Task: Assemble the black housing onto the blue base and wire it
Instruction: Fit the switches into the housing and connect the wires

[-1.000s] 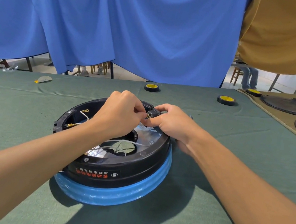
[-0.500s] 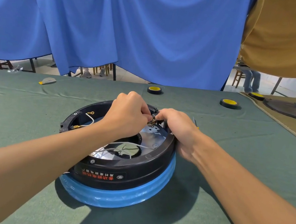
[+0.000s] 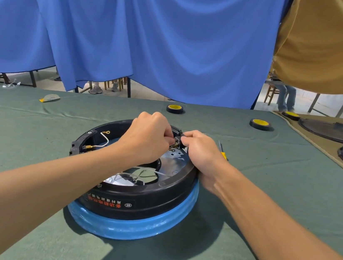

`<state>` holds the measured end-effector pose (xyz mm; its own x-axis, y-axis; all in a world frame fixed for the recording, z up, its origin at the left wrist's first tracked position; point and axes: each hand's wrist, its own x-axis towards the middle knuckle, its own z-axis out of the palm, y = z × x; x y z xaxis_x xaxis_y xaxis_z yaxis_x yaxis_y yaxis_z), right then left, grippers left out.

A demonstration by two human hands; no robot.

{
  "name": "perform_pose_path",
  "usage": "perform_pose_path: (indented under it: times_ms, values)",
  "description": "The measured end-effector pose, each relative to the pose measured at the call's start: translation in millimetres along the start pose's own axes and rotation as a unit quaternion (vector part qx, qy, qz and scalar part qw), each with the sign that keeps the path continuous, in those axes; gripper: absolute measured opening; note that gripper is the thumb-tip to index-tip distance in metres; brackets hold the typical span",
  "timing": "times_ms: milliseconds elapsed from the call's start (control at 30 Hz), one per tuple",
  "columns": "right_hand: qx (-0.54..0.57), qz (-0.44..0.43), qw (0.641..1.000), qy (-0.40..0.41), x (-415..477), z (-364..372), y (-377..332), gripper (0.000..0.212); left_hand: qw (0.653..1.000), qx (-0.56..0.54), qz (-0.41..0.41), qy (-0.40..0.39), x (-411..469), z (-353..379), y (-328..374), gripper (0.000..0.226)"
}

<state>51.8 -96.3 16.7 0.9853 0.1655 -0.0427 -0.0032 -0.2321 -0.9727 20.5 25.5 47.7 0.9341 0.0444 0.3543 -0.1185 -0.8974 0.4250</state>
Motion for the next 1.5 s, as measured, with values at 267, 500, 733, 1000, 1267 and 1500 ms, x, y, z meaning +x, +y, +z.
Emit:
perform_pose_path:
  times_ms: [267,500,733,1000,1267,1500]
  values:
    - [0.007,-0.003,1.000,0.008,2.9,0.2,4.3,0.024,0.998,-0.024,-0.034,-0.044,2.8,-12.6,3.4,0.013]
    - [0.001,-0.002,1.000,0.003,1.5,1.2,3.5,0.023,0.999,0.044,0.001,-0.017,0.4,-8.1,7.5,0.019]
    - [-0.012,0.010,1.000,0.013,5.1,5.4,3.4,0.026,0.997,0.065,0.015,-0.042,9.2,-11.9,13.7,0.018]
    - [-0.019,0.022,0.998,0.050,5.4,4.7,1.5,0.027,0.999,0.011,-0.039,-0.030,7.5,-2.9,12.8,0.018]
    - [0.002,0.029,0.997,0.077,5.0,4.6,-1.9,0.024,0.981,-0.092,-0.157,-0.065,12.3,-8.4,14.0,0.015]
    - [-0.012,0.023,0.997,0.079,2.9,3.9,-2.8,0.021,0.974,-0.111,-0.172,-0.098,13.5,-15.2,17.1,0.015]
